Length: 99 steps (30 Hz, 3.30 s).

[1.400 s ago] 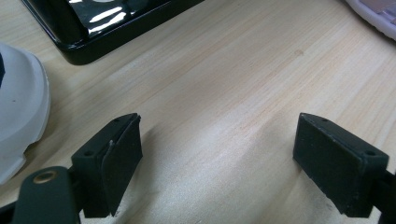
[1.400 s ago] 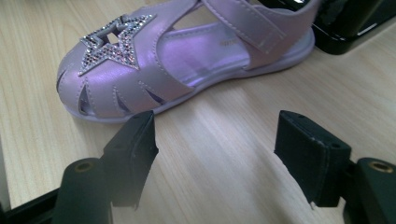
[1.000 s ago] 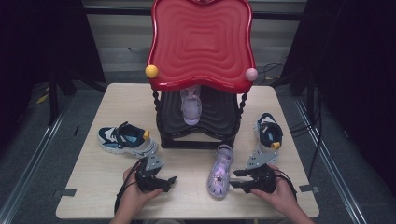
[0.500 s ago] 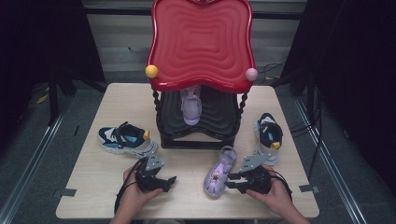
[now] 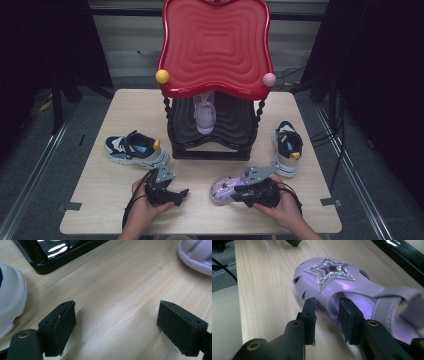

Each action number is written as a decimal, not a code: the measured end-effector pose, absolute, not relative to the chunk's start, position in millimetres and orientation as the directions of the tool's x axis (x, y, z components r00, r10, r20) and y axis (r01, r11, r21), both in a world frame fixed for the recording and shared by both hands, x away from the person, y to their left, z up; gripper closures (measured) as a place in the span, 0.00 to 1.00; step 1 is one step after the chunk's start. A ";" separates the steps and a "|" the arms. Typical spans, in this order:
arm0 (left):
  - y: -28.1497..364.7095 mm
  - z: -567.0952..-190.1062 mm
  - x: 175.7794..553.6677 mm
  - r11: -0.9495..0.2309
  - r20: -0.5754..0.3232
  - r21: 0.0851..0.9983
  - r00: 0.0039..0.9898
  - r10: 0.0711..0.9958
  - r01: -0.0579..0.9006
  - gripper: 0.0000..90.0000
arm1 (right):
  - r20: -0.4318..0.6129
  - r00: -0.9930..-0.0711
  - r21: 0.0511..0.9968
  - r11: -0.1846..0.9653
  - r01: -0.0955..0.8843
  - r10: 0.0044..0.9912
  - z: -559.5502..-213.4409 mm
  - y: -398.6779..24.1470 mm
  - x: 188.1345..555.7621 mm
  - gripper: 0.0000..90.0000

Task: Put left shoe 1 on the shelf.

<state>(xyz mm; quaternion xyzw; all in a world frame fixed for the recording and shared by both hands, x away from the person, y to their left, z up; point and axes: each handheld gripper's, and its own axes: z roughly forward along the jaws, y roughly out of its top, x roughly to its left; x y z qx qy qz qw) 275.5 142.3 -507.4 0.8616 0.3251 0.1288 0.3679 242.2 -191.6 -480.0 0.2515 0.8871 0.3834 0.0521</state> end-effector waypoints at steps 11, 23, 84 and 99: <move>142.0 -507.5 275.5 -0.512 -0.020 0.720 0.752 0.659 0.468 0.17 | 0.054 -0.850 0.716 0.572 0.399 0.525 -445.0 -232.1 234.4 0.69; 141.9 -507.6 275.9 -0.511 -0.019 0.722 0.751 0.660 0.467 0.17 | 0.011 -0.802 0.713 0.558 0.425 0.597 -440.6 -242.0 265.9 0.73; 140.3 -507.8 279.6 -0.508 -0.016 0.722 0.745 0.667 0.470 0.16 | 0.031 -0.771 0.668 0.560 0.489 0.636 -462.8 -242.4 285.0 0.62; 140.0 -508.0 279.7 -0.507 -0.019 0.721 0.746 0.666 0.472 0.16 | 0.095 -0.677 0.703 0.432 0.565 0.730 -458.2 -254.6 267.3 0.85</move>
